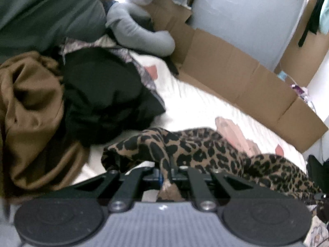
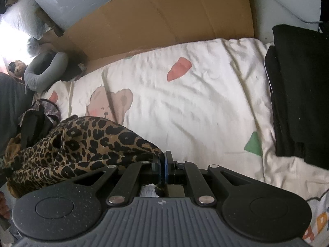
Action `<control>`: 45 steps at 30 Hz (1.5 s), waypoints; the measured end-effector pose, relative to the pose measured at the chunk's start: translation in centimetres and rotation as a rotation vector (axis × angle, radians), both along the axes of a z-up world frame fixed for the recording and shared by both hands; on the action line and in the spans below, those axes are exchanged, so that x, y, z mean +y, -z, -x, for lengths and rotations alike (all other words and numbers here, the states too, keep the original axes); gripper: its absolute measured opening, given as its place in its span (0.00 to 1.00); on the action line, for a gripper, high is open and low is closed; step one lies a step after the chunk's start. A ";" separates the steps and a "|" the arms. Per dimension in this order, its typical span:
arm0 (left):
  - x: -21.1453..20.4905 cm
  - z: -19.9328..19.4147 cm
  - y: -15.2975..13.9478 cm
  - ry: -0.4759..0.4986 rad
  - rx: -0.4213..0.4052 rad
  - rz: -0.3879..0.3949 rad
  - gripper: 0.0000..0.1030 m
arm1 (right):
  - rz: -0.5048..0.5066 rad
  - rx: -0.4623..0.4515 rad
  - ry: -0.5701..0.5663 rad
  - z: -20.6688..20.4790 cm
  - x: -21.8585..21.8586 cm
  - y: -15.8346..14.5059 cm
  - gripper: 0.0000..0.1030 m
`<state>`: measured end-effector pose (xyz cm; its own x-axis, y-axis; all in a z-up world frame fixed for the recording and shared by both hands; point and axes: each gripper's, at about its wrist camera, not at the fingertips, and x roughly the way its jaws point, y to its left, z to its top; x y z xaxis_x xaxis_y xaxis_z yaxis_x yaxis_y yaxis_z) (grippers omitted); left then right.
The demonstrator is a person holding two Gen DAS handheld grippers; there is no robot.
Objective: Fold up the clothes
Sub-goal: 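Pull the leopard-print garment out of the pile with both tools, spreading it, then open both tools and release the leopard-print garment onto the sheet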
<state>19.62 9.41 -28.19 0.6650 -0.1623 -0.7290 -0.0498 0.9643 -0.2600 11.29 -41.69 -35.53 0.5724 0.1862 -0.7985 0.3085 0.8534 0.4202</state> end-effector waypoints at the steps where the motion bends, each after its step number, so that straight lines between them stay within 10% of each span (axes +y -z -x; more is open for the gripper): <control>1: 0.2 0.4 0.3 0.000 0.016 0.003 0.05 | -0.004 0.010 -0.006 0.3 0.1 0.1 0.01; 28: 2.8 10.5 5.7 0.034 0.398 0.064 0.13 | -0.056 0.310 -0.184 7.4 1.6 3.9 0.10; 35: 5.4 12.0 2.9 -0.033 0.324 0.077 0.24 | -0.081 0.230 -0.199 6.2 1.3 1.8 0.37; 45: 5.0 5.4 -0.4 -0.015 0.126 0.049 0.34 | -0.099 0.115 -0.247 2.1 2.7 -0.6 0.37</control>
<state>14.26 14.44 -27.79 0.5712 -0.1905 -0.7984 -0.0988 0.9496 -0.2973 9.23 -38.99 -34.90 0.4067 0.3895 -0.8264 0.1466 0.8650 0.4799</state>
